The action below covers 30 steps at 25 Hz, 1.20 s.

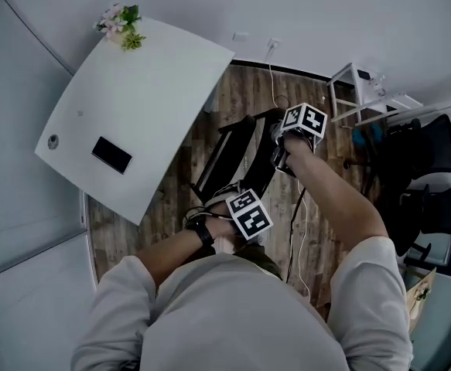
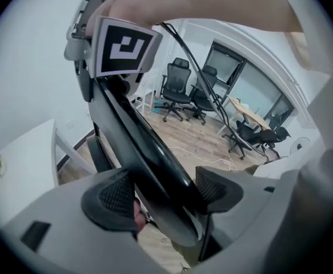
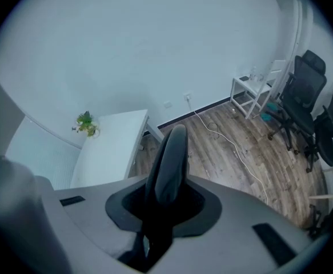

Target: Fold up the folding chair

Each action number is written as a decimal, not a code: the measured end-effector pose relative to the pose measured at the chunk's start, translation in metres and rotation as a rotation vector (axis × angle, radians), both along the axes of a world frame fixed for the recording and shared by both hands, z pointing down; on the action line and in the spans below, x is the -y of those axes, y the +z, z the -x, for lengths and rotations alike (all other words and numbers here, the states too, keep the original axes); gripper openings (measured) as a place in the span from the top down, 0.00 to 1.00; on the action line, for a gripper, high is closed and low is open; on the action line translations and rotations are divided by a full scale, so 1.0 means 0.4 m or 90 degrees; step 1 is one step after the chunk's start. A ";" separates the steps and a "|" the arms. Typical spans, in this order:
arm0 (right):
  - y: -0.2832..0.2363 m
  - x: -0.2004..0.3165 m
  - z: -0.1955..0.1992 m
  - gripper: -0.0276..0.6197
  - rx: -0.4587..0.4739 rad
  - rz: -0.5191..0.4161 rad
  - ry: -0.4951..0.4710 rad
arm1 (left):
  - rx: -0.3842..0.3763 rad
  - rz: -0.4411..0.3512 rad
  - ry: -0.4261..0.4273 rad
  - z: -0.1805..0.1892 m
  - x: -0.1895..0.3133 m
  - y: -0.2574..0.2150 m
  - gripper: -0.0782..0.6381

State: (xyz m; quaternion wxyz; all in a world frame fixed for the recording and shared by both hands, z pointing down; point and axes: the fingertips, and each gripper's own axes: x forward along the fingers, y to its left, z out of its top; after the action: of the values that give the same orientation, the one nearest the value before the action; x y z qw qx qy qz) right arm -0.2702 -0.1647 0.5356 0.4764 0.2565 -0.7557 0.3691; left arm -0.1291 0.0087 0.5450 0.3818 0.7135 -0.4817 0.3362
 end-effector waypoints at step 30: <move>0.068 -0.162 0.484 0.69 0.031 0.038 -0.013 | -0.088 -0.063 -0.050 0.524 -0.181 0.010 0.49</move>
State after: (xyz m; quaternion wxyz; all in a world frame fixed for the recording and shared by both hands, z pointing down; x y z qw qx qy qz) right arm -0.4637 -0.1001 0.5629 0.4691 0.2255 -0.7582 0.3926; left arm -0.3389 0.0811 0.5489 0.3915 0.7335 -0.4978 0.2466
